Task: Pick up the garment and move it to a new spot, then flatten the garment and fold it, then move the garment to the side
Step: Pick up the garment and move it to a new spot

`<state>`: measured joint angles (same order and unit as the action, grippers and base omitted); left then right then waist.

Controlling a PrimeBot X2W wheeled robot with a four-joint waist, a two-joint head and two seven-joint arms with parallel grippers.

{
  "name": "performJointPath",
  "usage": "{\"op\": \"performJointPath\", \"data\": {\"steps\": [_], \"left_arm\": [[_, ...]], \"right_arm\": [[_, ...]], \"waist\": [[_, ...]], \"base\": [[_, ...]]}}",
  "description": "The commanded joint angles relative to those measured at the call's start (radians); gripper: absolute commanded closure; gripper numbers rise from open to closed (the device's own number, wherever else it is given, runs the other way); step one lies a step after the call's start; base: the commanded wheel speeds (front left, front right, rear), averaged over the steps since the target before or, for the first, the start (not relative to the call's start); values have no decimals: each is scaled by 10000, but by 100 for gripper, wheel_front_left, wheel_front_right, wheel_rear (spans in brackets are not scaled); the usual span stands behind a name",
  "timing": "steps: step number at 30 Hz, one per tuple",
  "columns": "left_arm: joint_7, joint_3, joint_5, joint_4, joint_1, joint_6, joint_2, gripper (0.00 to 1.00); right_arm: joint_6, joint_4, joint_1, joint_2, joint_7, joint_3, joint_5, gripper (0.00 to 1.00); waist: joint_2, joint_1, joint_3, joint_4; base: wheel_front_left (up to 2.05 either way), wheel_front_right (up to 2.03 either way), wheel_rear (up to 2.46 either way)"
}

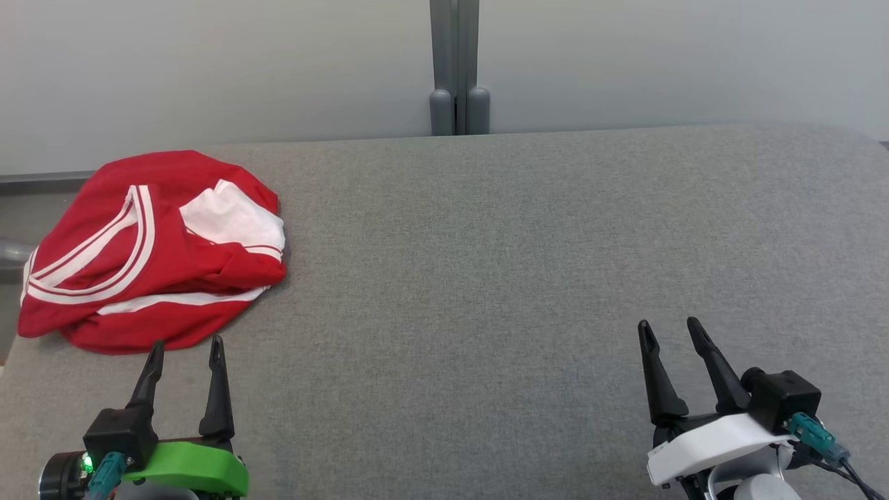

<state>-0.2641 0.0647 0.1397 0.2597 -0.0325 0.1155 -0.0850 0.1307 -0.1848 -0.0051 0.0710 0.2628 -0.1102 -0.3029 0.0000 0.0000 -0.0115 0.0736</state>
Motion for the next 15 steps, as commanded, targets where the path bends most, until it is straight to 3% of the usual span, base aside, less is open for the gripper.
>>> {"op": "performJointPath", "data": {"steps": [1,15], "left_arm": [[-7,53,21,3,-51,-5,-85,0],[-7,454,141,-19,-63,-164,-329,0]], "right_arm": [[0,-28,6,-20,31,-34,-30,0],[0,-142,8,-78,31,-33,54,0]], "waist": [[0,0,5,148],[0,0,233,1723]], "base": [[0,0,0],[0,0,0]]}}
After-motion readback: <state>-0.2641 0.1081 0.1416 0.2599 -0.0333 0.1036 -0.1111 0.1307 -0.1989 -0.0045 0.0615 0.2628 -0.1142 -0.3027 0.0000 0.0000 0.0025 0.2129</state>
